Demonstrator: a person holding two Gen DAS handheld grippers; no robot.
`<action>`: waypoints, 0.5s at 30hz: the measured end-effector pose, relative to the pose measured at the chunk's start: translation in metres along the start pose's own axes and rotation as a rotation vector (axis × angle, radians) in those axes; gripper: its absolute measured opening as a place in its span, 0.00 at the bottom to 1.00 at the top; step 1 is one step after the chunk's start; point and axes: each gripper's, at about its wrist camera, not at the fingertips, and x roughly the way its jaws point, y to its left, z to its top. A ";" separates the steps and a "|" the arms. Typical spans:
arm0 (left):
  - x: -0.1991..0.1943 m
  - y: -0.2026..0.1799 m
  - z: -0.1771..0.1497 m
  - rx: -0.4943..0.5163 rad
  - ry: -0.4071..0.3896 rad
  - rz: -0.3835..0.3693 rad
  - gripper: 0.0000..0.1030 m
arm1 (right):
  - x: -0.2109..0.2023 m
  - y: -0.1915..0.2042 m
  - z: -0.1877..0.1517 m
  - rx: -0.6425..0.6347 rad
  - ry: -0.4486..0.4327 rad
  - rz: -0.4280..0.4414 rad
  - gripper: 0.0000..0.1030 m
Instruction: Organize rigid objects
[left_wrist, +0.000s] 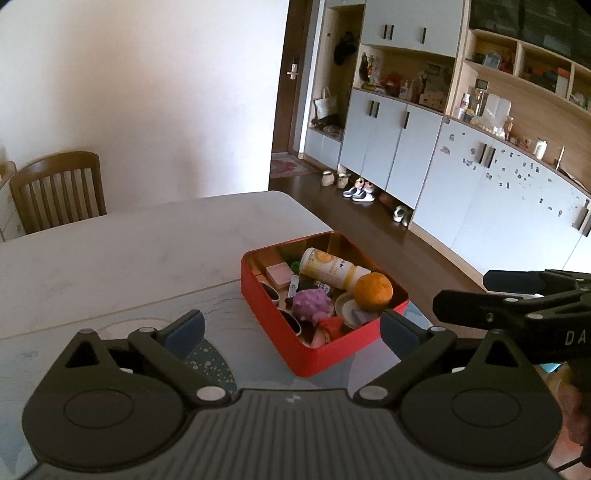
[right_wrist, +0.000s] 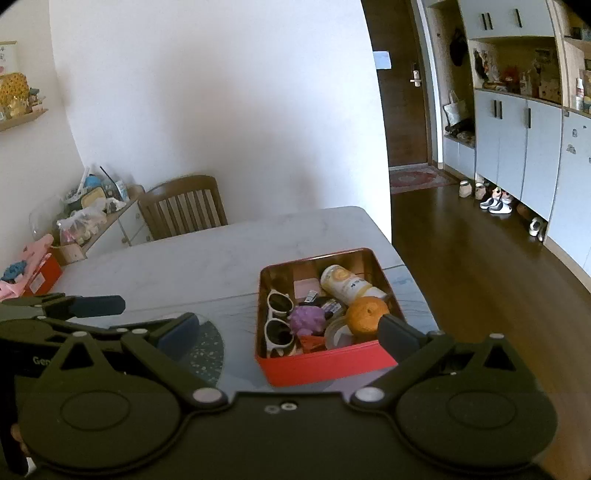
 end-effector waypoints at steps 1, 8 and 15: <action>-0.002 0.001 -0.001 0.002 -0.001 -0.002 0.99 | -0.002 0.002 -0.001 0.002 -0.003 -0.003 1.00; -0.015 0.002 -0.006 0.015 -0.016 -0.016 0.99 | -0.015 0.013 -0.008 0.016 -0.034 -0.042 1.00; -0.025 0.004 -0.009 0.024 -0.031 -0.031 0.99 | -0.024 0.016 -0.014 0.054 -0.056 -0.090 1.00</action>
